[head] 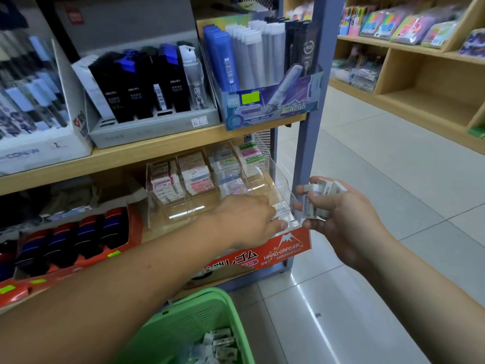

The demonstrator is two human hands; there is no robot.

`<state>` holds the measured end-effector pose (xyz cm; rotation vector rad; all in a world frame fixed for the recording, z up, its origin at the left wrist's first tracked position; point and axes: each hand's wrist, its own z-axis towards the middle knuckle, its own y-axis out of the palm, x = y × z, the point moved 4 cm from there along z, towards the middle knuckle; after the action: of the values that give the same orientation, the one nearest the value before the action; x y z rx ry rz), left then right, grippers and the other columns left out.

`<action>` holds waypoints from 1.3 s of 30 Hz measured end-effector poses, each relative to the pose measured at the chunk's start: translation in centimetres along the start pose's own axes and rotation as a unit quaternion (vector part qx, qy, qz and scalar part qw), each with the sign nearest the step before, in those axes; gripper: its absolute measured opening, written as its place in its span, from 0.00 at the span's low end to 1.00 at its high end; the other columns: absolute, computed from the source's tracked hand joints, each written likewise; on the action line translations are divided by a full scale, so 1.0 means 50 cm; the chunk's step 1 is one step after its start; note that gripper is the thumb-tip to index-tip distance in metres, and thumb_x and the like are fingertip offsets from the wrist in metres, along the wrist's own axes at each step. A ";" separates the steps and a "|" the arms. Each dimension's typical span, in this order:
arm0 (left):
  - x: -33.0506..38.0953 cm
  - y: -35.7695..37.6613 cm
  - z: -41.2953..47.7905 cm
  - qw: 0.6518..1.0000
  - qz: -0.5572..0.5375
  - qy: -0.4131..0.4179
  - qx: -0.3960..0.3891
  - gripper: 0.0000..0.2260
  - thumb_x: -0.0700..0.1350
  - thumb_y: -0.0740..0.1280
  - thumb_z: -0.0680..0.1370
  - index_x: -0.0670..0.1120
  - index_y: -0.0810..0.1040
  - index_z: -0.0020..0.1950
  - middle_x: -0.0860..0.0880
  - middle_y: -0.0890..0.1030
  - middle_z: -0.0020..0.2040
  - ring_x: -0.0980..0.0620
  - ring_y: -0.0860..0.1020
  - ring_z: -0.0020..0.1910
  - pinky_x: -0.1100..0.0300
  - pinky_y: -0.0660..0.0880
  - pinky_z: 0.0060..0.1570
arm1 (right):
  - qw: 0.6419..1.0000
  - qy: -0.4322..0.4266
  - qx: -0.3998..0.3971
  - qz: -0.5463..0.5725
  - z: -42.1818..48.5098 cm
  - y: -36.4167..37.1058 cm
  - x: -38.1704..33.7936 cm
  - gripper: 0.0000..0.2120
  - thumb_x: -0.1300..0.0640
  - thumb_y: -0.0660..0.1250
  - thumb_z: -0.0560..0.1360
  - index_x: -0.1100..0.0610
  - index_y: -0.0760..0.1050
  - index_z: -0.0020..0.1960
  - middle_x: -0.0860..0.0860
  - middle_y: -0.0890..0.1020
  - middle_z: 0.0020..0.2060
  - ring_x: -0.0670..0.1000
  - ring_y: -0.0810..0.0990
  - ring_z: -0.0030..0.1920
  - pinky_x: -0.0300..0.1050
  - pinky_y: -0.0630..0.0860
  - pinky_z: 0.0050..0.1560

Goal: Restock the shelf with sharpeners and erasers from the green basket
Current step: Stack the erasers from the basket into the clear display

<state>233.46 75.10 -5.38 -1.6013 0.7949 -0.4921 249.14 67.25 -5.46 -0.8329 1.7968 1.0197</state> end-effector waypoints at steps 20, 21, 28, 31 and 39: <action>-0.057 -0.066 -0.069 0.862 -0.458 -0.029 0.217 0.10 0.45 0.77 0.76 0.54 0.85 0.56 0.61 0.81 0.47 0.62 0.77 0.39 0.69 0.73 0.38 | 0.992 -0.002 -0.038 -0.120 -0.003 0.050 0.003 0.05 0.64 0.68 0.81 0.60 0.81 0.56 0.56 0.88 0.45 0.62 0.89 0.44 0.56 0.86 0.45; -0.074 -0.061 -0.069 0.850 -0.479 -0.056 0.212 0.06 0.44 0.76 0.77 0.53 0.85 0.53 0.60 0.82 0.43 0.63 0.77 0.36 0.69 0.73 0.35 | 0.991 -0.012 -0.011 -0.129 -0.001 0.044 0.002 0.04 0.63 0.68 0.82 0.59 0.81 0.55 0.54 0.88 0.43 0.58 0.89 0.43 0.53 0.85 0.41; -0.150 -0.019 -0.105 0.788 -0.575 -0.171 0.140 0.09 0.35 0.67 0.82 0.43 0.80 0.61 0.41 0.82 0.53 0.50 0.87 0.41 0.60 0.84 0.39 | 0.980 -0.033 -0.029 -0.194 -0.002 0.075 0.004 0.05 0.56 0.65 0.85 0.55 0.77 0.59 0.51 0.89 0.43 0.56 0.89 0.39 0.57 0.87 0.41; -0.171 -0.008 -0.139 0.804 -0.550 -0.178 0.143 0.05 0.38 0.69 0.81 0.45 0.83 0.55 0.45 0.84 0.45 0.55 0.84 0.34 0.65 0.78 0.32 | 0.967 -0.032 -0.085 -0.236 -0.006 0.112 0.013 0.05 0.54 0.63 0.86 0.54 0.75 0.59 0.52 0.88 0.43 0.56 0.85 0.32 0.52 0.83 0.39; -0.249 0.011 -0.227 0.824 -0.500 -0.194 0.183 0.03 0.40 0.73 0.78 0.48 0.85 0.49 0.52 0.86 0.46 0.57 0.85 0.46 0.60 0.83 0.44 | 0.960 -0.022 -0.115 -0.255 0.002 0.160 0.033 0.05 0.55 0.64 0.85 0.53 0.77 0.59 0.52 0.88 0.44 0.55 0.80 0.30 0.51 0.80 0.39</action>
<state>216.93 76.40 -2.30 -1.5706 -0.5085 -0.9434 241.75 70.66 -4.60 -1.3225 1.3328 0.8989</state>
